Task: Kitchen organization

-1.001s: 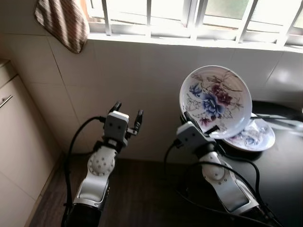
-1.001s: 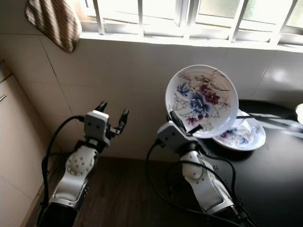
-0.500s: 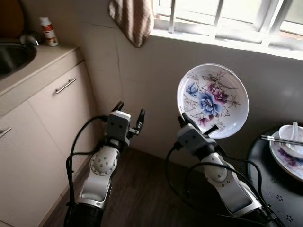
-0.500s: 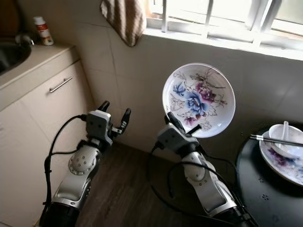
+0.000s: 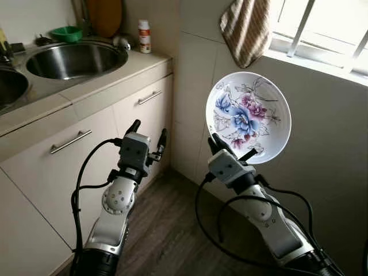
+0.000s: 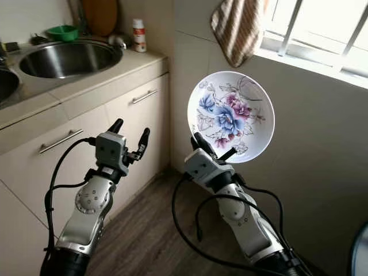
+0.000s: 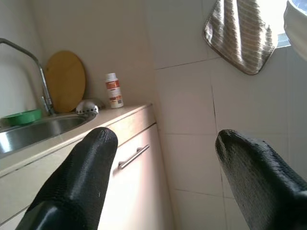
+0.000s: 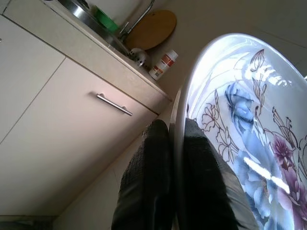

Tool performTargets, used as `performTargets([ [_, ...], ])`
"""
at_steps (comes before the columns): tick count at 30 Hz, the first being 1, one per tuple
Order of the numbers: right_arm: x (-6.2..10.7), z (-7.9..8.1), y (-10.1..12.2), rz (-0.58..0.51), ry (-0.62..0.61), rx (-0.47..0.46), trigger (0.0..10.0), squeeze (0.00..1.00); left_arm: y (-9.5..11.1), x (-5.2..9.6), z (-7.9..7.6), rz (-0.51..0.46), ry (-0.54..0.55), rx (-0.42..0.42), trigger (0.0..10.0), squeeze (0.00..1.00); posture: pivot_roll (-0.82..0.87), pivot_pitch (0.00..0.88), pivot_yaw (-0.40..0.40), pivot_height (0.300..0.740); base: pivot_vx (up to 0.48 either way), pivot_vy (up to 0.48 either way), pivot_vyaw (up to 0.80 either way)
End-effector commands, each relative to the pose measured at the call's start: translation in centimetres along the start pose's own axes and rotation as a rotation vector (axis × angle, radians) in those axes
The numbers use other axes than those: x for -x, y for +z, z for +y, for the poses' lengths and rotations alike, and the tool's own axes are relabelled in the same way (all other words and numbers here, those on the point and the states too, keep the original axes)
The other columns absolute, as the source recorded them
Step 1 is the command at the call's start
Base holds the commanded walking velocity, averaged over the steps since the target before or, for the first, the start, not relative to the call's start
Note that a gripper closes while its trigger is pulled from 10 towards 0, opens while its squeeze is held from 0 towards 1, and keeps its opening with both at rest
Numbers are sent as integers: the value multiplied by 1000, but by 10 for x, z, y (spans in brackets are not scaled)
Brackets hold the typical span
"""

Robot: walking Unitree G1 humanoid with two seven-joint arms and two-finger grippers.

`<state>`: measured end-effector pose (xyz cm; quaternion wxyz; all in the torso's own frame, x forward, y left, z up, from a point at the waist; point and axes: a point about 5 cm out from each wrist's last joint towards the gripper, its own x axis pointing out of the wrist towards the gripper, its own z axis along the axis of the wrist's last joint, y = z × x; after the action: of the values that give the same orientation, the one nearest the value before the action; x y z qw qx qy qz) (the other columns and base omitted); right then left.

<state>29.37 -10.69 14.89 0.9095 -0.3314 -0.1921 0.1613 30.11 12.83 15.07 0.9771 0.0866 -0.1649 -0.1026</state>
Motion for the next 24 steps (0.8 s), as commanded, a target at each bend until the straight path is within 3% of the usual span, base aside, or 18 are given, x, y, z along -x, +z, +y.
performTargets([
  [1, -2, -10, 3, -28, -32, 15, 0, 0, 7, -4, -2, -44, 10, -2, 10000, 0, 59, 0, -43, 740, 0, 0, 800],
  [6, -5, -14, 6, -59, -56, 22, 0, 0, 12, -6, 7, -74, 57, -16, 10000, 0, 63, 0, -44, 740, 365, 0, 800],
  [24, -7, -16, 6, -77, -64, 29, 0, 0, 13, -7, 4, -84, 48, -19, 10000, 0, 61, 0, -38, 740, 472, 0, 800],
])
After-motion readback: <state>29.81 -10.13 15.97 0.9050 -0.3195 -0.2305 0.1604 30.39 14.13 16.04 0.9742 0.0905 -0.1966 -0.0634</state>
